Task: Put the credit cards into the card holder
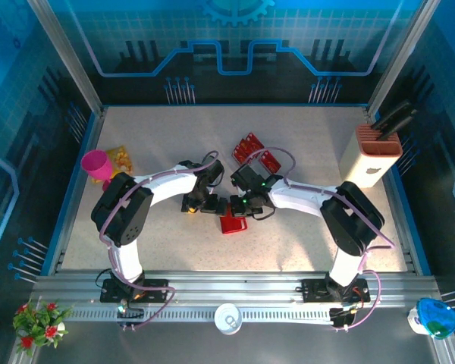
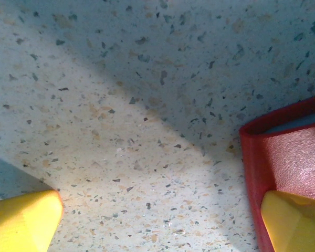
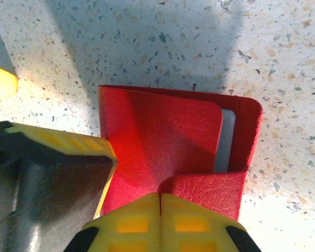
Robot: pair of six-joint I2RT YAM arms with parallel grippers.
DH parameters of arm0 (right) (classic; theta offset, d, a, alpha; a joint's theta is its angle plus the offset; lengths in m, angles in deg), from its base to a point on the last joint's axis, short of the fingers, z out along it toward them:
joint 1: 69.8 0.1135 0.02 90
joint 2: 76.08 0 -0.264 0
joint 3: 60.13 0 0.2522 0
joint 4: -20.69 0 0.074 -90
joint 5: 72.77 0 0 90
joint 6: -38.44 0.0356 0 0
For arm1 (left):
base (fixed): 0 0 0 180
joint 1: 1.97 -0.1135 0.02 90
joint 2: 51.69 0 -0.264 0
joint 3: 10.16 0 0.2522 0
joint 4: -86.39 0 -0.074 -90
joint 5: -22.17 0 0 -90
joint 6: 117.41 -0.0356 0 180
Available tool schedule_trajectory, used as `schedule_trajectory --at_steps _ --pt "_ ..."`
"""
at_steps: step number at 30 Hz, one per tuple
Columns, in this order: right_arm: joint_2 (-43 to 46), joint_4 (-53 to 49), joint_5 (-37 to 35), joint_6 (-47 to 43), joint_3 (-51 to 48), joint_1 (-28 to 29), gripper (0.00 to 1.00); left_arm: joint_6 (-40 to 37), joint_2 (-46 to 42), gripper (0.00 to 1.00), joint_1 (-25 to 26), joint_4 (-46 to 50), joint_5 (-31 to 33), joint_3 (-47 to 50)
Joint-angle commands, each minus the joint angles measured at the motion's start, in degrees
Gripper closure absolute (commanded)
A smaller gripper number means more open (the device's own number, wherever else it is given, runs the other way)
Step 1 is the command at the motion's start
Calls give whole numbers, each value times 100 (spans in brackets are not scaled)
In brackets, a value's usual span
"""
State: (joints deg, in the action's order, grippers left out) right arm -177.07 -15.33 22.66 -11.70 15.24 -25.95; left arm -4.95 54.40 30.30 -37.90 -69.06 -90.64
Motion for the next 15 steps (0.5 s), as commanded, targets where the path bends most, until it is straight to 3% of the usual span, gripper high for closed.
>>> schedule_trajectory --at_steps 1,15 --pt "-175 -68 186 1 185 73 100 -173 457 1 130 -27 -179 205" --pt "-3 83 -7 140 -762 149 100 -145 423 1 129 5 -241 134"
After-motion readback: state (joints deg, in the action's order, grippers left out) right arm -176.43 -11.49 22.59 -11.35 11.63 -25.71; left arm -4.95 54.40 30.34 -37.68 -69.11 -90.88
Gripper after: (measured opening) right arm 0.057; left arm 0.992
